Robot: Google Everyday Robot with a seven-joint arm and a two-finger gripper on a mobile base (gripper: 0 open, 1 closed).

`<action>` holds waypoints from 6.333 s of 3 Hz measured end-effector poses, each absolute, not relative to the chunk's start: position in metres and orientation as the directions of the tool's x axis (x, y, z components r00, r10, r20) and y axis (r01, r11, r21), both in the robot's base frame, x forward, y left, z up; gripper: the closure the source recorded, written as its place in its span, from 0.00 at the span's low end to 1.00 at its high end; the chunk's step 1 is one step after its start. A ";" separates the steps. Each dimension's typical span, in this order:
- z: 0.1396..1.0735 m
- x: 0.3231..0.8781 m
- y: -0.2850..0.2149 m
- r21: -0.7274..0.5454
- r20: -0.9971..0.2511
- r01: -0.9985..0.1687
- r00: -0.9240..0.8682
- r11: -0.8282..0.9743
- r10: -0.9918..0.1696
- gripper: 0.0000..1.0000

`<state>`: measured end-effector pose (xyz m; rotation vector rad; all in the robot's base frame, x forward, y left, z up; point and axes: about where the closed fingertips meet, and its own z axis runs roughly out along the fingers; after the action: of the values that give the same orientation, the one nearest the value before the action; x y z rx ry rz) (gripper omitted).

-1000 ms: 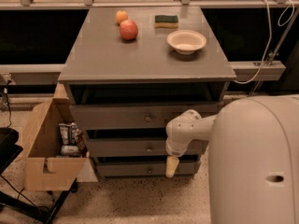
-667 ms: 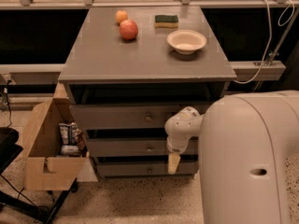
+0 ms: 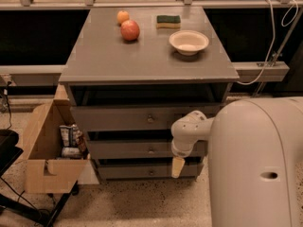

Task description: Open middle drawer

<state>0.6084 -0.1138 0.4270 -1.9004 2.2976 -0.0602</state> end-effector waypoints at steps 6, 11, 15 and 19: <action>0.378 0.650 -0.106 -0.253 0.192 -0.966 -0.095 0.044 -0.977 0.41; 0.395 0.646 -0.107 -0.248 0.174 -0.968 -0.093 0.048 -0.980 1.00; 0.402 0.638 -0.109 -0.236 0.138 -0.970 -0.091 0.056 -0.986 0.44; 0.390 0.623 -0.112 -0.166 0.138 -0.982 -0.110 0.087 -0.984 0.18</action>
Offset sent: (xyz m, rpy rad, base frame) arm 0.0252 0.0053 -0.0094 0.1303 -0.1482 0.0266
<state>0.6226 -0.1117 0.3905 -2.0897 2.3090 -0.3402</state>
